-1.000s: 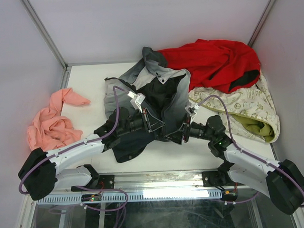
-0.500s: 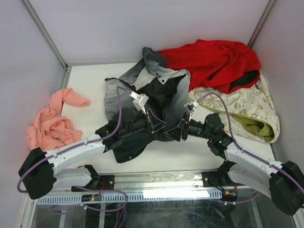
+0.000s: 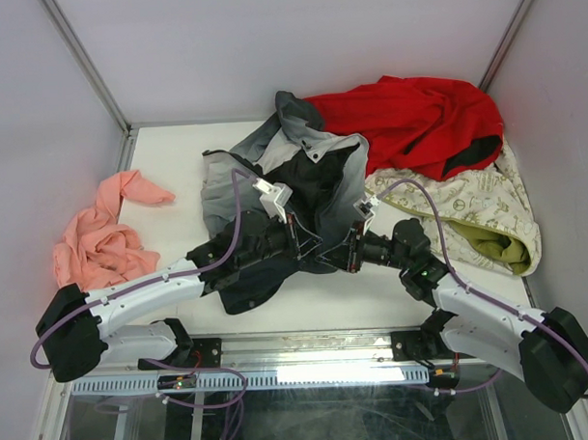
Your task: Zip up the jacket
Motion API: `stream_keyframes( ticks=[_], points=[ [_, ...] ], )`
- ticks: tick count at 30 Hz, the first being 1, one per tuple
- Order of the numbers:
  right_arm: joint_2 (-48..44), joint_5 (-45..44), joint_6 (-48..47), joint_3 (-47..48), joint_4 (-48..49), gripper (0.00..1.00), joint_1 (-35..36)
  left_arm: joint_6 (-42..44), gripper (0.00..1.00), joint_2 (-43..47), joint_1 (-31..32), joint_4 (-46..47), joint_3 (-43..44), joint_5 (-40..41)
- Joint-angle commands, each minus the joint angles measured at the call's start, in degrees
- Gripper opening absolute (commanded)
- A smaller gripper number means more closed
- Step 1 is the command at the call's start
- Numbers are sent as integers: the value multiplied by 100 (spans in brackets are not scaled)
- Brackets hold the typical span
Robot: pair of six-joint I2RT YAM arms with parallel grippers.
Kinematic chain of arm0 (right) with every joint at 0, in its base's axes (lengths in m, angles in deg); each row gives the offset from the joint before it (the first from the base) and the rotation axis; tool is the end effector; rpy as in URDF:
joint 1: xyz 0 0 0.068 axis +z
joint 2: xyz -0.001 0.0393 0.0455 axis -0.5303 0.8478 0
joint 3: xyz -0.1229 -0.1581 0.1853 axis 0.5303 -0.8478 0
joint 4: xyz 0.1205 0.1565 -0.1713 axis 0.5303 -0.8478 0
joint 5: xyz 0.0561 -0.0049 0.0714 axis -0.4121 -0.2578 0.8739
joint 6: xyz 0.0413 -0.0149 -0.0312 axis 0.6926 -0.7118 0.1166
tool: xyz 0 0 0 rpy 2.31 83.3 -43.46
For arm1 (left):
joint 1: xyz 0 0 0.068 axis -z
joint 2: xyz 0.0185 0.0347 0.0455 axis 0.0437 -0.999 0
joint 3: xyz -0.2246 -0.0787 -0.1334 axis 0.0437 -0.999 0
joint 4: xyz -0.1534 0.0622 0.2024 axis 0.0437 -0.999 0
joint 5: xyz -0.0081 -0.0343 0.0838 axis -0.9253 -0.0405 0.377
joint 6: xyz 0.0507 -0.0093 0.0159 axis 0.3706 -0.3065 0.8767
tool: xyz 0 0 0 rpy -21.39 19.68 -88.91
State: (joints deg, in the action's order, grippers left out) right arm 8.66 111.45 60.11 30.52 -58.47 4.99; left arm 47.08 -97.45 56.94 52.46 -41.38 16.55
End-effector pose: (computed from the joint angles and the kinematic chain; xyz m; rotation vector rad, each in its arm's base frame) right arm 0.1472 0.1366 0.2216 -0.5879 1.7987 1.3836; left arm 0.1545 -0.2186 0.2686 0.3428 2.0275 -1.0864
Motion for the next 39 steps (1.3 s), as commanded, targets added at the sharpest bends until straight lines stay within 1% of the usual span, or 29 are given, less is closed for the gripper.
stream_keyframes(
  ticks=[1, 6, 10, 11, 13, 16, 21, 24, 27, 30, 33, 39],
  points=[
    [75, 70, -154, 258, 38, 11, 34, 189, 0, 119, 63, 78, 313, 328],
    [185, 81, -270, 267, -3, 0, 47, 193, 0, 104, 100, 76, 361, 345],
    [213, 139, -362, 213, 160, 0, 22, 193, 0, 99, 120, 76, 399, 313],
    [214, 186, -370, 202, 242, 0, -6, 176, 2, 122, 120, 62, 401, 330],
    [222, 292, -358, 154, 401, 0, -131, 150, 9, 208, 120, -35, 387, 423],
    [231, 474, -371, 68, 645, 0, -354, 100, 23, 351, 120, -387, 397, 672],
    [252, 555, -373, 1, 835, 0, -537, -147, 41, 453, 121, -1518, 622, 1074],
    [319, 554, -371, 4, 910, 0, -546, -251, 47, 371, 120, -2290, 910, 1080],
    [437, 596, -350, -8, 1043, 0, -546, -322, 52, 254, 121, -2734, 1071, 912],
    [592, 634, -247, -41, 1295, 0, -542, -420, 53, 172, 120, -2820, 1078, 750],
    [726, 647, -203, -91, 1604, 0, -546, -503, 51, 78, 123, -2818, 1049, 650],
    [788, 647, -203, -114, 1721, 0, -533, -498, 49, -209, 111, -2818, 1146, 511]
  ],
)
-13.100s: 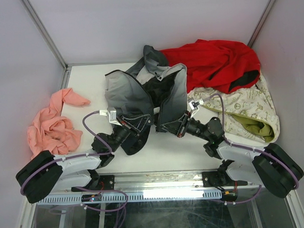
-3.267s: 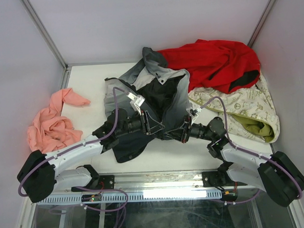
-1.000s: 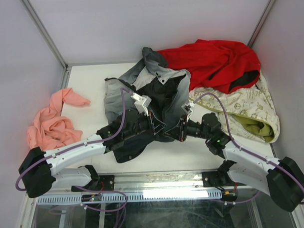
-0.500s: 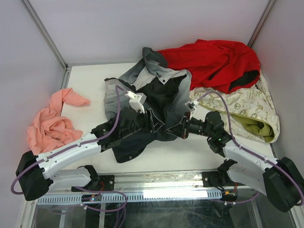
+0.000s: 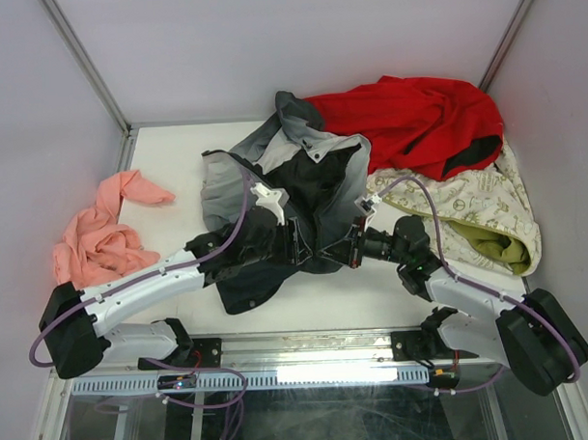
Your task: Zip up the jacket
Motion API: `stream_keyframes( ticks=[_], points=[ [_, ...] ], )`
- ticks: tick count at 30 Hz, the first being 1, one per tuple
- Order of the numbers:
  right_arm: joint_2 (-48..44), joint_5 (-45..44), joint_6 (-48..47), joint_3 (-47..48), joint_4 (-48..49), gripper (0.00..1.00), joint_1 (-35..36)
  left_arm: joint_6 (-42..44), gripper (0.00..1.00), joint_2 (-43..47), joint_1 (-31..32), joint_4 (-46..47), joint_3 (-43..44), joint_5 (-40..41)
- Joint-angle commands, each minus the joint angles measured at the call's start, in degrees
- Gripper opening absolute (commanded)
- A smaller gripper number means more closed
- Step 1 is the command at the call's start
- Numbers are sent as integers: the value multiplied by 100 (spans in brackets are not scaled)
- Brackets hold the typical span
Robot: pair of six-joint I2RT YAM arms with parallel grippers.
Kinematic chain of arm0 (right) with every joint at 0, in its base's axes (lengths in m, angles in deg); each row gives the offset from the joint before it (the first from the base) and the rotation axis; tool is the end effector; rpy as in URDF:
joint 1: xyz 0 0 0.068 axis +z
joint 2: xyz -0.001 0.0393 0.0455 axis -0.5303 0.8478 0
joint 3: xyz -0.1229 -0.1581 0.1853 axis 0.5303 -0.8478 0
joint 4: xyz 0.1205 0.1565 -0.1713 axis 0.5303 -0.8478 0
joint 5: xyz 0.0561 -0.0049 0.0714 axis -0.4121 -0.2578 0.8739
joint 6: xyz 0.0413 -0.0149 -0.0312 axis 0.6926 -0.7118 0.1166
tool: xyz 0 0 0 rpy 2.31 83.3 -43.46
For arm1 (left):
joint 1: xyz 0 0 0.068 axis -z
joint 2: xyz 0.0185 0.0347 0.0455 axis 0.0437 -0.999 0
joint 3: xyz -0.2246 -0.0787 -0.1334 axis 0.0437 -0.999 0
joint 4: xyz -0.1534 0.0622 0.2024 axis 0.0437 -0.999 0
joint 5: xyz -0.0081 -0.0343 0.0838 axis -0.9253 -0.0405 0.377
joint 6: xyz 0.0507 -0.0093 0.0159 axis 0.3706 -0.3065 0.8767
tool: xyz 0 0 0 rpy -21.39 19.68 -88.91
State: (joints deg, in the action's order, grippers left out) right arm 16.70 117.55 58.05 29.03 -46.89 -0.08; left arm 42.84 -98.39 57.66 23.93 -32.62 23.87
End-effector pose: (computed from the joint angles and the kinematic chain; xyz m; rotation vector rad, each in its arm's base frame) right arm 0.1665 0.1314 0.2077 -0.6308 1.7366 1.3832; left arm 0.1497 -0.2096 0.2699 0.2413 2.3657 -0.7700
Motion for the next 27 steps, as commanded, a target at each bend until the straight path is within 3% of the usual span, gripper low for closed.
stream_keyframes(
  ticks=[1, 9, 16, 21, 27],
  points=[
    [-28, 37, 3, 34, 557, 0, -18, -66, 49, -165, 39, 38, 299, -243],
    [1, 37, 3, 18, 591, 0, 40, -67, 43, -438, 31, 202, 322, -354],
    [-16, 37, 3, 15, 560, 0, 45, -201, 17, -226, -250, 655, -173, -679],
    [-124, 37, 3, -62, 633, 0, 45, -306, 0, 435, -662, 1731, -1024, -1110],
    [-192, -33, 391, -206, 1258, 0, 2, -352, 0, 1234, -926, 3290, -1958, -1261]
  ],
)
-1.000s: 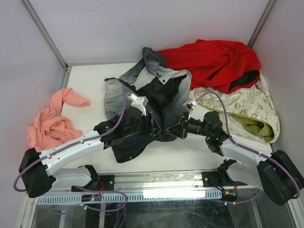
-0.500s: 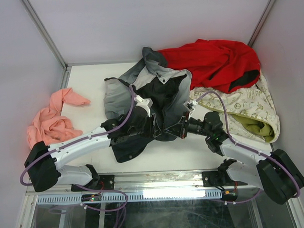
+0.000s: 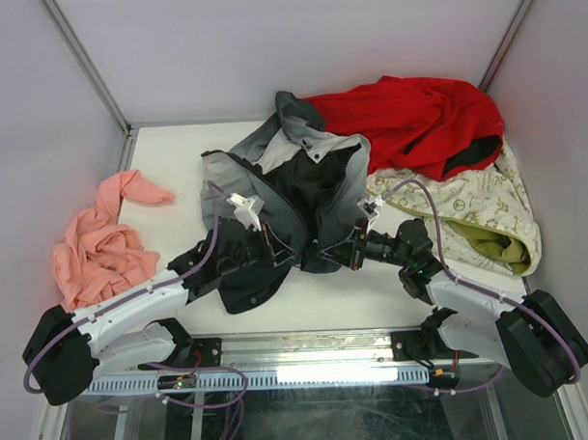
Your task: Zip up the jacket
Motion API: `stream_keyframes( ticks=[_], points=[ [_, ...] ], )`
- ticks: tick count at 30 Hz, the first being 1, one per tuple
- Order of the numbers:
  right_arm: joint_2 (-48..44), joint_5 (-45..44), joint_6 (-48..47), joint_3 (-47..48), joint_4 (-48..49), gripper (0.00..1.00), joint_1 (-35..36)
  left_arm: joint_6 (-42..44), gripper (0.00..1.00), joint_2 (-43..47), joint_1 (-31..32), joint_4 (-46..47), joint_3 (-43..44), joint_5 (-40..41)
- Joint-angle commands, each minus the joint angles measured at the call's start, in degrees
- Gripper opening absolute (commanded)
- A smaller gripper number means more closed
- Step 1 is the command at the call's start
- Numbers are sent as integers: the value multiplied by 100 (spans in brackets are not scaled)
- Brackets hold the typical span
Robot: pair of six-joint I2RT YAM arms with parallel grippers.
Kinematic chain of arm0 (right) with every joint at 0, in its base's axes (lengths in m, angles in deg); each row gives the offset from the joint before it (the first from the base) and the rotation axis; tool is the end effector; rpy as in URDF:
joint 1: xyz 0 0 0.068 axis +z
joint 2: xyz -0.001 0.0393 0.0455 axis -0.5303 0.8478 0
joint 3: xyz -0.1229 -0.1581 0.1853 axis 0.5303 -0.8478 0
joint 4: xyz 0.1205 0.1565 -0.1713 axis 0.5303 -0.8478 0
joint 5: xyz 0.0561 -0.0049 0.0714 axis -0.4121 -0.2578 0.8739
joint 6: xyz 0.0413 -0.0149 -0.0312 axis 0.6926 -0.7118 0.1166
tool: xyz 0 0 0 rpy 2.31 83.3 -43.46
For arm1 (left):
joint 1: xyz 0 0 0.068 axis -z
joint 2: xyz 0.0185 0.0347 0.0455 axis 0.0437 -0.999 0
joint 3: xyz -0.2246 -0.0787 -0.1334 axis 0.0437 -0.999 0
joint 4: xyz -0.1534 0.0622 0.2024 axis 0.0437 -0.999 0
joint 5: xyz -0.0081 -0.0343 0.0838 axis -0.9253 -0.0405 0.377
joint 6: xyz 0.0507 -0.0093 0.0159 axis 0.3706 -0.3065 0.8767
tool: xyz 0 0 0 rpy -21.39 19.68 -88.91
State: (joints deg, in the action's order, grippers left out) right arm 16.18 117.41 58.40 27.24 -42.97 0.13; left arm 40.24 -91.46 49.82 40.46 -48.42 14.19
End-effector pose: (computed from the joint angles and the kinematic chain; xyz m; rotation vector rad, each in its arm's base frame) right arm 0.1622 0.1295 0.2064 -0.6370 1.6895 1.3863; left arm 0.1546 -0.1719 0.2295 0.1241 2.2931 -0.9809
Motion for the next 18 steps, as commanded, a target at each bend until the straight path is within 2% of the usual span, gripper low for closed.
stream_keyframes(
  ticks=[1, 6, 12, 18],
  points=[
    [-128, 36, 444, -31, 1005, 0, -20, -121, 0, 683, -177, 1912, -512, -318],
    [-69, 242, 706, -6, 1644, 0, -20, -256, 0, 952, -225, 3387, -1191, -295],
    [156, 566, 994, 171, 2214, 0, 13, -323, 0, 767, -224, 5230, -1666, -499],
    [404, 681, 1050, 346, 2463, 0, 121, -256, 0, 622, -230, 6301, -1844, -675]
  ],
)
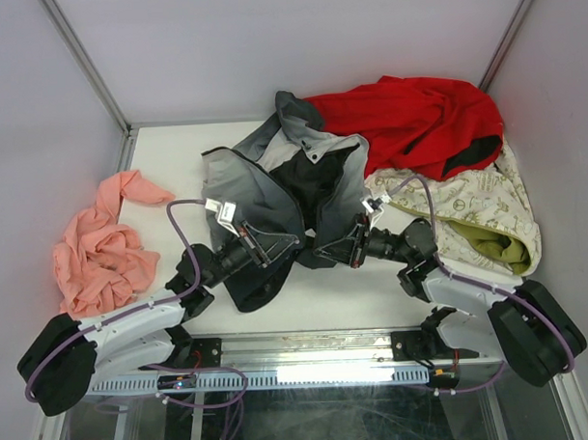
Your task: Zip up the jacket
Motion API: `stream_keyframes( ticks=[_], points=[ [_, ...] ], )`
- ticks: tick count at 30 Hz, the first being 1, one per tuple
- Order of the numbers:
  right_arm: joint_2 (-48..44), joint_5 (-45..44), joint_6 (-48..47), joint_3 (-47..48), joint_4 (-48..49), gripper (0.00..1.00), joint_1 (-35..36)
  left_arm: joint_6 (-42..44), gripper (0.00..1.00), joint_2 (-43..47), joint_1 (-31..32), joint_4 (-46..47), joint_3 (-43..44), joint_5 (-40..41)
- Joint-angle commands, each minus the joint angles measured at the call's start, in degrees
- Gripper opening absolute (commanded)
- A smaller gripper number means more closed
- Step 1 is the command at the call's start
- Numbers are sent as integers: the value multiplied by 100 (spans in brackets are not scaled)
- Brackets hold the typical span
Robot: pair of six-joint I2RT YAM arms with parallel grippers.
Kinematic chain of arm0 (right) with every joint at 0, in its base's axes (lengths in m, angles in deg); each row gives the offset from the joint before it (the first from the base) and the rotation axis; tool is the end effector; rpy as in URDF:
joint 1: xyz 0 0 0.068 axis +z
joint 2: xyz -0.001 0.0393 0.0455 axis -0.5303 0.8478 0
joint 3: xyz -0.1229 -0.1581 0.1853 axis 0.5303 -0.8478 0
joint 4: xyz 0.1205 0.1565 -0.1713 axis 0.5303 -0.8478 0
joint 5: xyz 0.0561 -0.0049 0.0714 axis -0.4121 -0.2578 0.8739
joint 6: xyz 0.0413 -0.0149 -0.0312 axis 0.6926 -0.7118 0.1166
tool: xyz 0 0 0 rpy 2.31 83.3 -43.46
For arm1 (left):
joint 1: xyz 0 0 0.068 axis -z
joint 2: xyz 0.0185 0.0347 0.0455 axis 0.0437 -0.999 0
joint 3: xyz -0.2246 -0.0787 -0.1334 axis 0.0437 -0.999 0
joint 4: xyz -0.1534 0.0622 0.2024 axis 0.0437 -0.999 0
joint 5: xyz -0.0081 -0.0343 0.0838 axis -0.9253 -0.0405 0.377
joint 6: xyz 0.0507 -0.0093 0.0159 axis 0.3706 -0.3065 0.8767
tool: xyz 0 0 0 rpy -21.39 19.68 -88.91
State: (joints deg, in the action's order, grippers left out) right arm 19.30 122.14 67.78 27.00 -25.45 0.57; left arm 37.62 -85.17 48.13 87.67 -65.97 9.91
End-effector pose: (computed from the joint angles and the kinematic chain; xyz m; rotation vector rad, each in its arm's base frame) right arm 0.1607 0.1329 0.2251 -0.6634 1.5003 1.5476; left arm 0.1403 -0.1513 0.2330 0.1293 1.6608 -1.3784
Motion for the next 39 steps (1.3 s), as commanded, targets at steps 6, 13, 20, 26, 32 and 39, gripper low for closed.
stream_keyframes(
  ticks=[6, 13, 20, 26, 32, 39],
  points=[
    [308, 275, 363, 418, 1189, 0, 95, 103, 0, -28, -63, 1855, -197, -367],
    [480, 327, 577, 433, 1592, 0, 102, 82, 0, -103, -60, 2141, -279, -607],
    [467, 353, 572, 457, 1665, 0, 139, 62, 0, -169, -62, 2148, -242, -662],
    [450, 352, 558, 490, 1663, 0, 161, 37, 0, -169, -59, 2109, -241, -674],
    [422, 348, 523, 485, 1680, 0, 192, 29, 0, -185, -62, 2080, -231, -682],
    [416, 306, 503, 484, 1681, 0, 196, 10, 0, -177, -62, 2084, -240, -701]
  ],
)
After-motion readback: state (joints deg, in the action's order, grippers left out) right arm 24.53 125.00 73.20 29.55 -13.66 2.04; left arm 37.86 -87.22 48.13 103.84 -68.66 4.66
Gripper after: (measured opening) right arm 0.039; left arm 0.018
